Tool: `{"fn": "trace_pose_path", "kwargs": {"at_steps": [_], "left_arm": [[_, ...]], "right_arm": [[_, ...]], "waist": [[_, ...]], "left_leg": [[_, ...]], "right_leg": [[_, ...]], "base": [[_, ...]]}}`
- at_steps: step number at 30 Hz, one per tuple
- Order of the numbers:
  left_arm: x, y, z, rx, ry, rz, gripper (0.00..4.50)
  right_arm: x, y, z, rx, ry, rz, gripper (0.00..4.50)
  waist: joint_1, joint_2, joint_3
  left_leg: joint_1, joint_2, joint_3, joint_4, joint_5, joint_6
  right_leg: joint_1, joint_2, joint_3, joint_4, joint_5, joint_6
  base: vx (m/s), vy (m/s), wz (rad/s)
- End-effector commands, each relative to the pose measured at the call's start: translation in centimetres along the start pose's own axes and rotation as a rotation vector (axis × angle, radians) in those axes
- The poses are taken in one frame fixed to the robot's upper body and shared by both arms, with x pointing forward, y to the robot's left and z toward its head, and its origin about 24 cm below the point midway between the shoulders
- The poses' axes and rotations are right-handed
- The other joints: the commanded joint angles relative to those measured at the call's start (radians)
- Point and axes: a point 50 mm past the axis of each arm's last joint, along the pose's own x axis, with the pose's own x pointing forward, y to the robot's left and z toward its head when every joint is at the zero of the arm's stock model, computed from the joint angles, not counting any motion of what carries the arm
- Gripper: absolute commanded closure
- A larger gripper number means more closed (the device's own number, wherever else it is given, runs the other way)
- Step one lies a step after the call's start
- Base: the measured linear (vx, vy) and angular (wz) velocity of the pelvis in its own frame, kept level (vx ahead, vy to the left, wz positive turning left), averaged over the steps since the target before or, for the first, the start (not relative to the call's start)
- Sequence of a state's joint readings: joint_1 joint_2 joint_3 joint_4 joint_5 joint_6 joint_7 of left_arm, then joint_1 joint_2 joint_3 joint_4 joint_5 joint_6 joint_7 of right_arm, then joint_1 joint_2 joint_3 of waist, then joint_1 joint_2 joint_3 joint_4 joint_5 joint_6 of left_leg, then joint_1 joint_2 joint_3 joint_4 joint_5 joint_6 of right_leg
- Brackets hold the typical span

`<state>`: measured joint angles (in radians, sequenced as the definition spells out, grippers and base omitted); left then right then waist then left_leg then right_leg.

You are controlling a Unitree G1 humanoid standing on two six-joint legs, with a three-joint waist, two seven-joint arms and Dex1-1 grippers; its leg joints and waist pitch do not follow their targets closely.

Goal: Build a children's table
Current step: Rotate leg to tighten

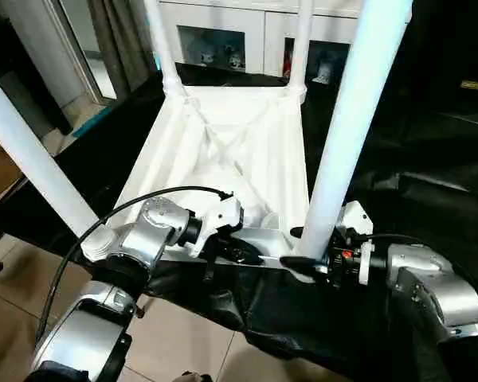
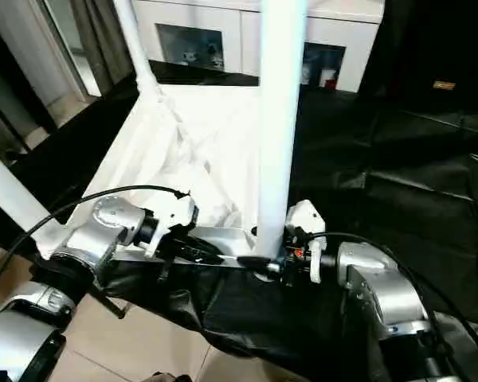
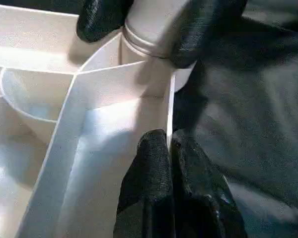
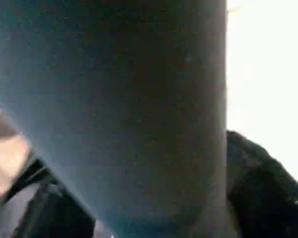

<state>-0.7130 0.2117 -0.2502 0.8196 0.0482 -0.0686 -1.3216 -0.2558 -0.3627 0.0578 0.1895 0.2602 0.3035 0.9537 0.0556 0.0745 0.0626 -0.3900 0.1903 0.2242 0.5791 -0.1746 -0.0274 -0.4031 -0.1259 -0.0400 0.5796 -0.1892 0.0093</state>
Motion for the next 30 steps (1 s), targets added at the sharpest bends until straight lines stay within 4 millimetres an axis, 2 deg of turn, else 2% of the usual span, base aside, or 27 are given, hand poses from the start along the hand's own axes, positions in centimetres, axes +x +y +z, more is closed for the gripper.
{"fn": "trace_pose_path", "kwargs": {"at_steps": [1,2,3,4,5,6,11,15,17,18,19,22,26,27,28,30], "left_arm": [[1.2,1.0,1.0,-0.027,-0.061,0.157,4.50],[1.3,1.1,1.0,-0.029,-0.062,0.160,4.50],[1.9,1.5,1.3,-0.050,-0.076,0.240,4.50],[2.0,1.5,1.4,-0.051,-0.077,0.248,4.50],[2.3,1.7,1.5,-0.060,-0.082,0.279,4.50],[3.0,2.0,1.9,-0.082,-0.096,0.341,4.50],[4.6,2.4,2.9,-0.116,-0.120,0.435,4.50],[5.9,2.2,3.6,-0.117,-0.136,0.451,4.50],[6.3,2.1,3.8,-0.107,-0.137,0.442,4.50],[6.4,2.0,3.8,-0.104,-0.141,0.428,4.50],[6.4,1.7,3.8,-0.096,-0.145,0.396,4.50],[6.2,1.5,3.6,-0.086,-0.147,0.355,4.50],[5.6,1.1,3.1,-0.070,-0.145,0.265,4.50],[5.4,1.0,3.1,-0.066,-0.144,0.250,4.50],[5.2,0.9,2.9,-0.060,-0.139,0.221,4.50],[4.0,0.4,2.3,-0.034,-0.120,0.113,4.50]], "right_arm": [[1.5,0.6,-2.1,0.030,0.085,-0.079,1.56],[1.6,0.6,-2.1,0.032,0.084,-0.084,1.56],[2.4,0.7,-2.5,0.063,0.073,-0.163,1.70],[2.4,0.7,-2.5,0.066,0.071,-0.171,1.70],[2.8,0.7,-2.6,0.083,0.067,-0.211,1.75],[3.6,0.7,-2.7,0.109,0.052,-0.283,1.75],[5.2,0.7,-2.7,0.140,0.040,-0.389,2.05],[6.5,1.3,-2.2,0.141,0.014,-0.383,2.05],[6.9,1.6,-1.8,0.146,-0.013,-0.365,2.05],[6.9,1.6,-1.6,0.153,-0.028,-0.350,1.73],[6.8,1.7,-1.3,0.165,-0.045,-0.323,1.73],[6.6,1.8,-1.1,0.155,-0.051,-0.277,1.36],[5.6,2.1,-0.7,0.111,-0.045,-0.140,1.20],[5.4,2.2,-0.6,0.105,-0.043,-0.115,1.20],[4.9,2.3,-0.5,0.089,-0.036,-0.072,1.20],[3.1,2.0,-0.3,0.038,0.001,0.025,1.20]], "waist": [[-0.008,-0.026,-0.053],[-0.008,-0.026,-0.053],[-0.012,-0.026,-0.049],[-0.014,-0.024,-0.049],[-0.019,-0.029,-0.049],[-0.022,-0.029,-0.050],[-0.030,-0.026,-0.049],[-0.030,-0.022,-0.048],[-0.031,-0.023,-0.049],[-0.030,-0.023,-0.049],[-0.030,-0.023,-0.048],[-0.029,-0.023,-0.050],[-0.027,-0.025,-0.054],[-0.024,-0.025,-0.057],[-0.023,-0.026,-0.057],[-0.017,-0.026,-0.059]], "left_leg": [[0.026,0.034,-0.020,-0.070,-0.236,0.068],[0.026,0.034,-0.020,-0.070,-0.236,0.068],[0.026,0.036,-0.024,-0.077,-0.255,0.041],[0.029,0.036,-0.024,-0.079,-0.267,0.034],[0.029,0.032,-0.026,-0.080,-0.285,0.022],[0.029,0.032,-0.027,-0.081,-0.286,0.018],[0.030,0.030,-0.029,-0.084,-0.309,0.015],[0.031,0.029,-0.031,-0.086,-0.328,0.015],[0.029,0.029,-0.031,-0.086,-0.333,0.019],[0.030,0.029,-0.031,-0.086,-0.335,0.022],[0.028,0.029,-0.031,-0.087,-0.332,0.026],[0.027,0.030,-0.032,-0.087,-0.327,0.030],[0.021,0.030,-0.030,-0.082,-0.277,0.056],[0.020,0.031,-0.029,-0.079,-0.258,0.071],[0.021,0.032,-0.028,-0.077,-0.245,0.078],[0.014,0.031,-0.027,-0.071,-0.188,0.112]], "right_leg": [[0.034,-0.022,0.017,-0.065,-0.208,-0.244],[0.034,-0.022,0.017,-0.065,-0.208,-0.244],[0.035,-0.021,0.019,-0.071,-0.274,-0.215],[0.032,-0.020,0.020,-0.074,-0.291,-0.208],[0.032,-0.020,0.019,-0.077,-0.321,-0.193],[0.031,-0.020,0.021,-0.079,-0.327,-0.185],[0.027,-0.018,0.020,-0.088,-0.366,-0.161],[0.025,-0.018,0.020,-0.092,-0.385,-0.148],[0.025,-0.018,0.020,-0.093,-0.379,-0.145],[0.025,-0.018,0.020,-0.093,-0.378,-0.145],[0.026,-0.018,0.020,-0.092,-0.373,-0.146],[0.027,-0.019,0.020,-0.091,-0.364,-0.147],[0.033,-0.019,0.020,-0.083,-0.283,-0.166],[0.038,-0.020,0.019,-0.080,-0.257,-0.175],[0.037,-0.021,0.020,-0.079,-0.238,-0.180],[0.046,-0.020,0.016,-0.069,-0.174,-0.202]], "base": [[0.000,0.000,0.00],[0.000,0.000,0.00],[0.000,0.000,0.00],[0.000,0.000,0.00],[0.000,0.000,0.00],[0.000,0.000,0.00],[0.000,0.000,0.00],[0.000,0.000,0.00],[0.000,0.000,0.00],[0.000,0.000,0.00],[0.000,0.000,0.00],[0.000,0.000,0.00],[0.000,0.000,0.00],[0.000,0.000,0.00],[0.000,0.000,0.00],[0.000,0.000,0.00]]}}
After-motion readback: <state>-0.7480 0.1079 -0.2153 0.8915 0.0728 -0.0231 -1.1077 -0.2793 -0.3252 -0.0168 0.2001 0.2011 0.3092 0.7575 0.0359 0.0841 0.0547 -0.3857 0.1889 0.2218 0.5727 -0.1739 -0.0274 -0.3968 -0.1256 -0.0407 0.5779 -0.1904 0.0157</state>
